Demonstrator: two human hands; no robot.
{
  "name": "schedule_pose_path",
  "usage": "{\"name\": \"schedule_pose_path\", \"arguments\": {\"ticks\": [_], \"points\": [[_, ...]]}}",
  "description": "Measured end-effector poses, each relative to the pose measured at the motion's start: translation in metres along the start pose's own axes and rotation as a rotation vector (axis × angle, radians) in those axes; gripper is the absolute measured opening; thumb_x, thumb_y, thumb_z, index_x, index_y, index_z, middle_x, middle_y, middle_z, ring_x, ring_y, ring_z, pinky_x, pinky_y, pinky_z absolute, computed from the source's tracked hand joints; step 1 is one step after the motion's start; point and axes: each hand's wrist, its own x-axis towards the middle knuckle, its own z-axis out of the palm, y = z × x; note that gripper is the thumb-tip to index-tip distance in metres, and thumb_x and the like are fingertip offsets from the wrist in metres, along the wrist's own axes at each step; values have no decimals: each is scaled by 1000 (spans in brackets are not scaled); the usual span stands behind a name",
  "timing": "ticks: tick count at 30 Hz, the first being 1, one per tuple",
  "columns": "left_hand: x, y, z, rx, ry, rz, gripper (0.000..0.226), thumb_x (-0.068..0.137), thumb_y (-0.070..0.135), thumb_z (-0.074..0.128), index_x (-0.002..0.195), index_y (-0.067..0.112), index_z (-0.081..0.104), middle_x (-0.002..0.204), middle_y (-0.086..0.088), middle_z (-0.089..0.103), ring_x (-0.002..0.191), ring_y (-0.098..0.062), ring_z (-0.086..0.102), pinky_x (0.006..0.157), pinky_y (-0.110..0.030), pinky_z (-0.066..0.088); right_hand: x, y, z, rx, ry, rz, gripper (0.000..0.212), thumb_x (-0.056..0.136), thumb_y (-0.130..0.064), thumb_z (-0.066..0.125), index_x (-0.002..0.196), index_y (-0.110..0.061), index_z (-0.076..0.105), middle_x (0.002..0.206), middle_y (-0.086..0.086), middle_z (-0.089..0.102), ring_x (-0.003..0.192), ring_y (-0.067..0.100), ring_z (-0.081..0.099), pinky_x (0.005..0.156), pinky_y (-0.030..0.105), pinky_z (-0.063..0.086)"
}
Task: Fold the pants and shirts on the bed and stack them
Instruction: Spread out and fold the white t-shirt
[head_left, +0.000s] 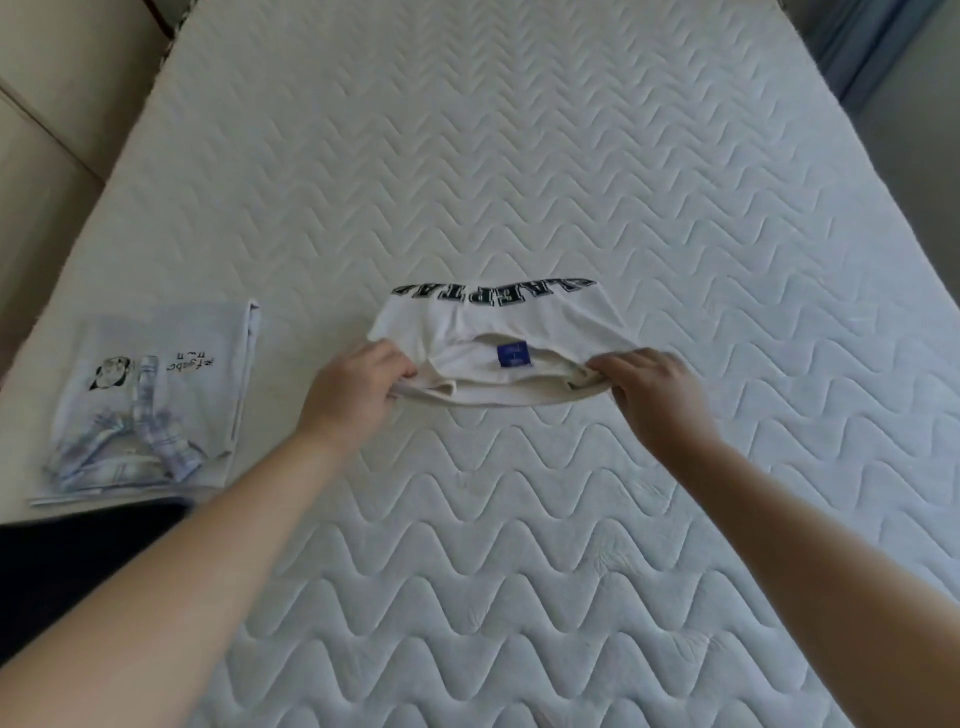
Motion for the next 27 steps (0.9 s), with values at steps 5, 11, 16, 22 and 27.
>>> {"name": "schedule_pose_path", "arguments": {"ticks": [5, 11, 16, 22, 27], "points": [[-93, 13, 107, 87, -150, 38, 27, 55, -5, 78, 77, 9, 69, 79, -8, 64, 73, -30, 64, 53, -35, 53, -108, -5, 76, 22, -152, 43, 39, 58, 12, 82, 92, -7, 78, 94, 7, 77, 80, 28, 74, 69, 43, 60], [-175, 28, 175, 110, -254, 34, 14, 61, 3, 68, 71, 13, 68, 71, -4, 62, 64, -25, 62, 52, -28, 51, -197, -10, 121, 32, -294, 115, 50, 51, 13, 85, 95, -9, 78, 98, 3, 77, 87, 24, 74, 72, 37, 60], [-208, 40, 181, 32, -386, -102, 53, 48, 3, 87, 99, 4, 75, 103, -10, 72, 86, -27, 71, 69, -34, 60, -225, -17, 134, 37, -637, 272, 59, 85, 4, 54, 139, -19, 55, 146, -2, 51, 137, 22, 44, 108, 36, 35], [-192, 22, 175, -261, -99, -623, 25, 85, 3, 67, 110, 1, 67, 108, -19, 62, 95, -36, 62, 84, -40, 49, -198, -14, 133, 330, -304, 807, 41, 92, -15, 61, 132, -12, 54, 126, 10, 56, 109, 29, 56, 91, 37, 44], [-164, -1, 191, -419, -131, -1038, 33, 90, 21, 67, 117, 3, 61, 114, -16, 66, 105, -31, 61, 81, -27, 40, -164, 0, 143, 433, -404, 1085, 44, 93, -20, 57, 135, -8, 53, 127, 14, 58, 107, 32, 60, 95, 47, 48]]}}
